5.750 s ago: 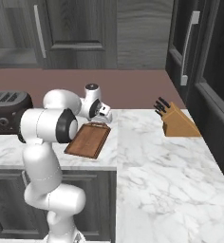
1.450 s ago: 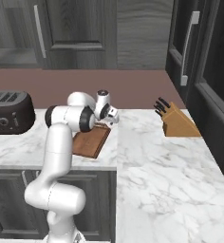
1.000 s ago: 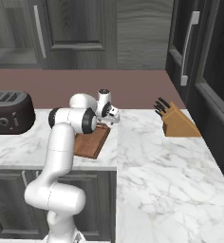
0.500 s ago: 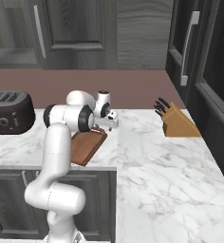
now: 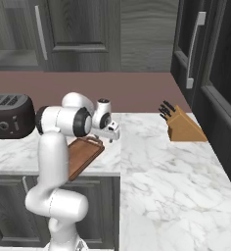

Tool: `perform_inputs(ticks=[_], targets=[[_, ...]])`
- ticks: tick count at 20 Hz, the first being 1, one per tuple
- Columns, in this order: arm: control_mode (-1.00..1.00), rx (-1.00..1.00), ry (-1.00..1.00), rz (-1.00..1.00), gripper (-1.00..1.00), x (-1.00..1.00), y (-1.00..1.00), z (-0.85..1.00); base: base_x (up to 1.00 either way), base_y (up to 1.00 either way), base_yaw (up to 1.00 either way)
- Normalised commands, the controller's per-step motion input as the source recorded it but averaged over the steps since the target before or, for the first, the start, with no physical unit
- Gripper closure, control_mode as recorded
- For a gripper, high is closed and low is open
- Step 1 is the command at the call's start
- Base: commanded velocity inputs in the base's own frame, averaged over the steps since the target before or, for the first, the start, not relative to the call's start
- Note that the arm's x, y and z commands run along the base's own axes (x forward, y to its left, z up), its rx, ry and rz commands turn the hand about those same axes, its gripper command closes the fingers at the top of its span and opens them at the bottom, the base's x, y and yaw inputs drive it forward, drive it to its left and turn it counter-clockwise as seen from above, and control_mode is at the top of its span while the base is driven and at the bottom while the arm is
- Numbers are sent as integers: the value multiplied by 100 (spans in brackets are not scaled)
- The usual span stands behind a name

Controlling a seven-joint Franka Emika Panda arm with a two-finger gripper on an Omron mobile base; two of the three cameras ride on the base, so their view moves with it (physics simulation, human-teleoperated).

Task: Move the cutting board and knife to the sink. Then move spray from the cabinet to the counter.

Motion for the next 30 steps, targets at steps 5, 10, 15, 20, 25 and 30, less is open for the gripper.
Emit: perform_inputs(ticks=[5, 10, 15, 20, 25, 30], targets=[[-100, 0, 0, 0, -100, -1, 0, 0, 0, 0, 0], [-100, 0, -13, -1, -100, -1, 0, 47, 0, 0, 0], [-100, 0, -24, -1, -100, -27, 0, 78, 0, 0, 0], [-100, 0, -1, -1, -100, -100, 0, 5, 0, 0, 0], [-100, 2, -1, -1, -100, -100, 0, 12, 0, 0, 0], [-100, 2, 0, -3, -100, -100, 0, 35, 0, 0, 0]])
